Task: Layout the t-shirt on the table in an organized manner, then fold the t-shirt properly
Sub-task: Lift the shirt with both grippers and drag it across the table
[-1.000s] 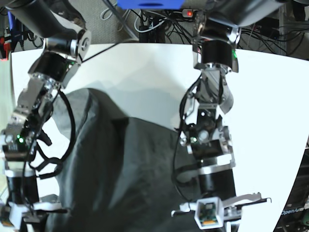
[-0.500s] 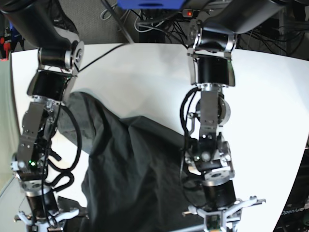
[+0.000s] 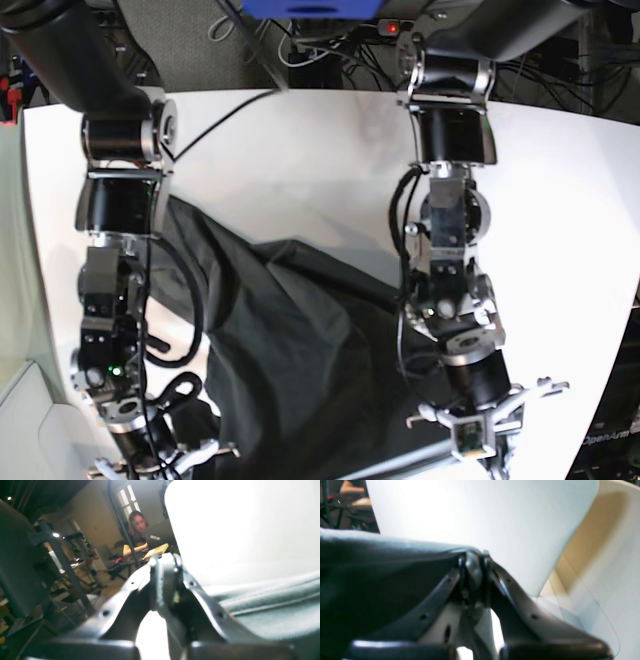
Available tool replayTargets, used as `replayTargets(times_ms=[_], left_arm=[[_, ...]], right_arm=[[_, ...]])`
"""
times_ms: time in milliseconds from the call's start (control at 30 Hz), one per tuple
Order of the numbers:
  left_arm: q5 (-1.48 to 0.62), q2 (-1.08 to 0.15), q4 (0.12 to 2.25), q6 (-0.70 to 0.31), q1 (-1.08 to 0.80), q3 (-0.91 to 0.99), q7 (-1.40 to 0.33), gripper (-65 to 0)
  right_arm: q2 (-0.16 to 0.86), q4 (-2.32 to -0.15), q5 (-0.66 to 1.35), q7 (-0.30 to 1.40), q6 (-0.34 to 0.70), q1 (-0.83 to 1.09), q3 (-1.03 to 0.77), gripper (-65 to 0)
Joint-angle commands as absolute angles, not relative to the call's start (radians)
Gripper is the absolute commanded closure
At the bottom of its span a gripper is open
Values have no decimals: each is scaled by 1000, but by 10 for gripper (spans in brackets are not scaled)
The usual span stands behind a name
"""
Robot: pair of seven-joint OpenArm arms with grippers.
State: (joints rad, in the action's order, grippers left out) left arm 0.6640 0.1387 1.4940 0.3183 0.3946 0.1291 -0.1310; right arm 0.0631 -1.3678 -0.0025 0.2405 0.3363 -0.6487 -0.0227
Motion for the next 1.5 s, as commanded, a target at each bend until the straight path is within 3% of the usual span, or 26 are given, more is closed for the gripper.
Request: replayTargets(times_ms=[0,133,333,433,633,1233,1300,1467], left_arm=[[679,133,1512,352,421,134,-120,-10],[679,136,1506,352,421,133,-120,-31],[679,139,1504,352,421,128,-120,-232],[679,157,1504,352,421,130,-120,-282],[679,157,1504,352,417,128,-120,-292],[679,157,1638,351,209,127,-120,-293],[679,157,1658,351,173,124,-120,-293],[679,156,1687,351,56,74,-120,-294]], right_arm=[[73,-1383,-1,206,292,-691,-30,-23],[71,-1360,-1,203,292,-693,-30,-77],[77,-1356,-1,205,292,-690,-30,-86],[79,-1354,-1,214,294,-687,-28,-116],[93,-1354,-1,214,294,-659,-28,-317],[134,-1210,-1,214,297,-665,-38,-336],[151,-1213,-1,214,297,-665,-38,-363],[189,-1213,-1,216,294,-664,-39,-511]])
